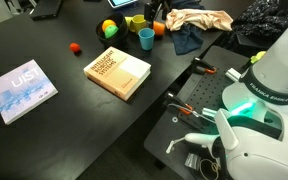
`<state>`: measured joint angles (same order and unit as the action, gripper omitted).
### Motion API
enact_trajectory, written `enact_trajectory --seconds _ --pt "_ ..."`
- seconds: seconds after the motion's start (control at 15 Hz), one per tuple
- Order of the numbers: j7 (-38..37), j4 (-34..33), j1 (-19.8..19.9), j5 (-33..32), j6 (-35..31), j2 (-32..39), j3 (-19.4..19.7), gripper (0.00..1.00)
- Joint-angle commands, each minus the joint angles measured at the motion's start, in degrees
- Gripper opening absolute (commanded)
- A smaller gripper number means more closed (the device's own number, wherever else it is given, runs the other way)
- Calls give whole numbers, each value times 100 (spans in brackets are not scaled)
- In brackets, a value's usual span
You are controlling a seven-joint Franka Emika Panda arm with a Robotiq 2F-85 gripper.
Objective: Stack the cups together
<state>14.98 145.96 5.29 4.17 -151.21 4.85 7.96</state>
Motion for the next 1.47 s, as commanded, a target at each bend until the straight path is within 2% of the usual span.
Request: enact_trajectory --seconds 0.0,0.4,0.8,1.2,1.4 --pt "16 -62 71 -66 -231 240 -128 100" --pt "-29 -37 90 -27 -87 226 -192 100" --pt "-395 -342 66 -561 -139 652 -76 100" --pt "-1498 -891 -30 -934 -101 1256 118 100" --pt "-1797 -1119 -55 -1036 -54 1457 211 100"
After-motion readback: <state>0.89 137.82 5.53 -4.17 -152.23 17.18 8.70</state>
